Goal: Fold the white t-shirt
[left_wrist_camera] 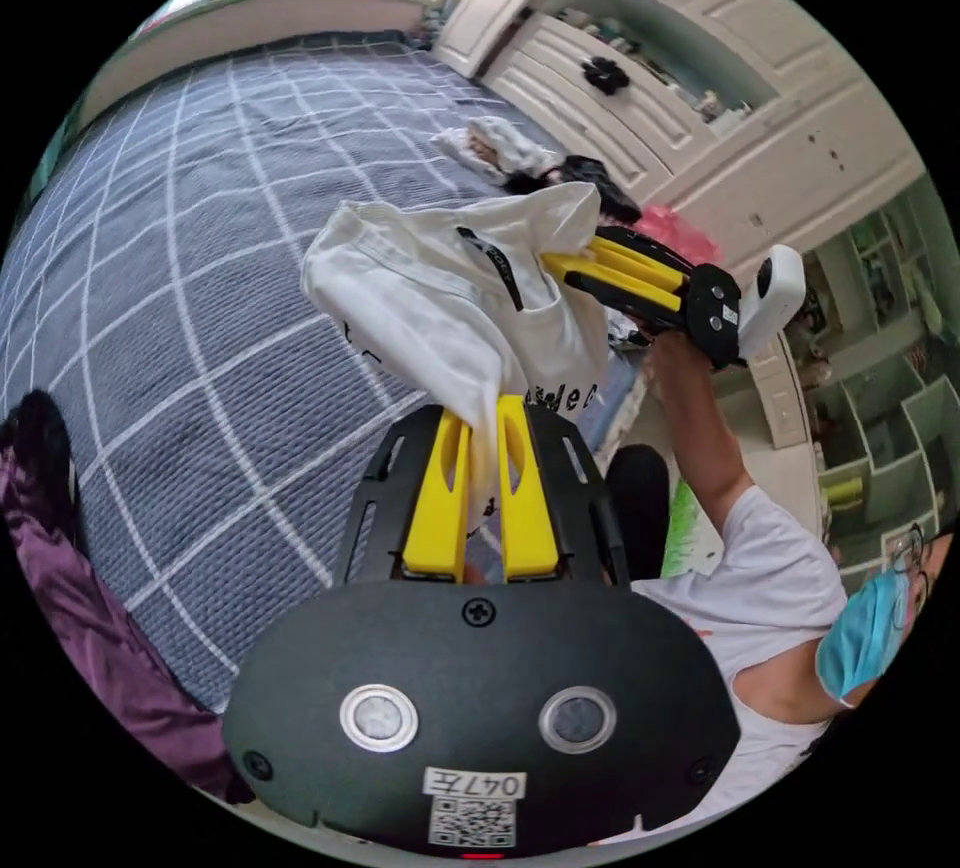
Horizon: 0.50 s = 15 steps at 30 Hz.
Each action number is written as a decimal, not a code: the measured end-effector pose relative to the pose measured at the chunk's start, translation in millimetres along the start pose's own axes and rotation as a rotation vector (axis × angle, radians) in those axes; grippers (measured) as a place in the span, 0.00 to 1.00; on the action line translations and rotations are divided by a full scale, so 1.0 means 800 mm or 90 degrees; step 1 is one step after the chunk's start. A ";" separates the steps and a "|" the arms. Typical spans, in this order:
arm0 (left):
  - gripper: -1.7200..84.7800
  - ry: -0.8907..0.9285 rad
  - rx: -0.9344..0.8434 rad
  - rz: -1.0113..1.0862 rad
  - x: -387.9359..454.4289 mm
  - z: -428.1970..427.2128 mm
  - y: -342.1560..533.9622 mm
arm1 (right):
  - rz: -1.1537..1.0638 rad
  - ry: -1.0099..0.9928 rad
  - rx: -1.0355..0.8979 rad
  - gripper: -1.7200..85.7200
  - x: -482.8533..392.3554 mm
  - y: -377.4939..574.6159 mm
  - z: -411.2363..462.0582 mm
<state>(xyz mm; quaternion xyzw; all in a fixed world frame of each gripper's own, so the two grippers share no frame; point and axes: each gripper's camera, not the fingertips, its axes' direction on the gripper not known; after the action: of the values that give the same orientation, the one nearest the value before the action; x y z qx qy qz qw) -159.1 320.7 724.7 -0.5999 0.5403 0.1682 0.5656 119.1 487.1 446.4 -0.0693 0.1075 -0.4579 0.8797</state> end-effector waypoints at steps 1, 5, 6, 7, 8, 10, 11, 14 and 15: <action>0.07 0.005 0.001 0.017 0.019 0.008 -0.007 | 0.011 0.029 -0.003 0.04 0.016 0.026 -0.029; 0.07 0.066 0.014 0.123 0.152 0.084 -0.063 | 0.065 0.132 -0.051 0.04 0.095 0.132 -0.120; 0.07 0.087 0.016 0.143 0.188 0.112 -0.081 | 0.076 0.144 -0.060 0.04 0.108 0.148 -0.131; 0.07 0.093 0.014 0.154 0.206 0.127 -0.091 | 0.101 0.165 -0.078 0.04 0.136 0.182 -0.152; 0.07 0.102 0.011 0.174 0.242 0.157 -0.111 | 0.128 0.183 -0.098 0.04 0.163 0.216 -0.170; 0.07 0.121 0.004 0.192 0.293 0.206 -0.140 | 0.167 0.206 -0.121 0.04 0.201 0.269 -0.190; 0.07 0.134 -0.001 0.200 0.323 0.239 -0.158 | 0.184 0.225 -0.139 0.04 0.224 0.302 -0.199; 0.07 0.167 -0.027 0.196 0.384 0.327 -0.197 | 0.207 0.258 -0.188 0.04 0.277 0.378 -0.202; 0.08 0.171 -0.039 0.192 0.403 0.362 -0.210 | 0.214 0.259 -0.195 0.04 0.288 0.393 -0.201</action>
<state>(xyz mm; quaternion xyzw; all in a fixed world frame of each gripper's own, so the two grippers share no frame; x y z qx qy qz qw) 216.4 384.2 458.1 -0.5461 0.6890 0.1858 0.4388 455.3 473.7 193.1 -0.0892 0.3592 -0.2887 0.8830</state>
